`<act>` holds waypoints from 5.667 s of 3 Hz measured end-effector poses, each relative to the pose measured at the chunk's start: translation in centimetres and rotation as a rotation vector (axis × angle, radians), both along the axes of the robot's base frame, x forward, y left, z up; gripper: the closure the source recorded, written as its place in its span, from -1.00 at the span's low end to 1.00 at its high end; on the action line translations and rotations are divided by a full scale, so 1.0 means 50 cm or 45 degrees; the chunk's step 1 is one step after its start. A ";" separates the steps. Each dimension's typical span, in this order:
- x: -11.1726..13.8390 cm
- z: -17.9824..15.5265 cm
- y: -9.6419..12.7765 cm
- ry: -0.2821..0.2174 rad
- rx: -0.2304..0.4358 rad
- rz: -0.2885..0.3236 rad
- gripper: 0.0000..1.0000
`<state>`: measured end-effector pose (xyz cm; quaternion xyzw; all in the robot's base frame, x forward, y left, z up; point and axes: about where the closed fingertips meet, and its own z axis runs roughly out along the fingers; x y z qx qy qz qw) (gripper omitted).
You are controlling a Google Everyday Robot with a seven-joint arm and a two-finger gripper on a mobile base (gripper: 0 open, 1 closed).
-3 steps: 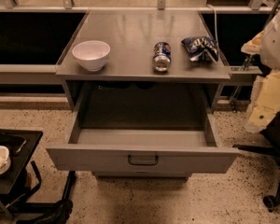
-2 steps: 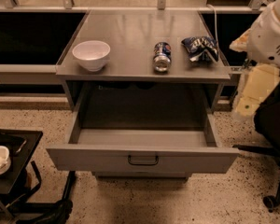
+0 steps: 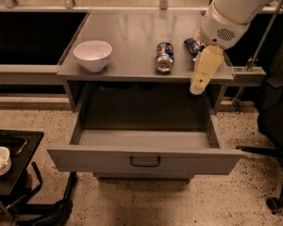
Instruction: Place pepsi can into top drawer
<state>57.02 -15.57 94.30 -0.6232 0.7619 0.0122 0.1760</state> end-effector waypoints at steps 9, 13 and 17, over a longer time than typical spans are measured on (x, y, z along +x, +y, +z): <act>0.397 -0.234 0.240 0.020 0.270 0.281 -1.00; 0.391 -0.228 0.241 0.020 0.270 0.281 0.76; 0.122 0.008 0.056 0.025 0.208 -0.120 1.00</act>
Offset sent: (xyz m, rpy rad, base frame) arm 0.1108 0.0763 -0.0440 -0.0525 -0.0173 -0.0116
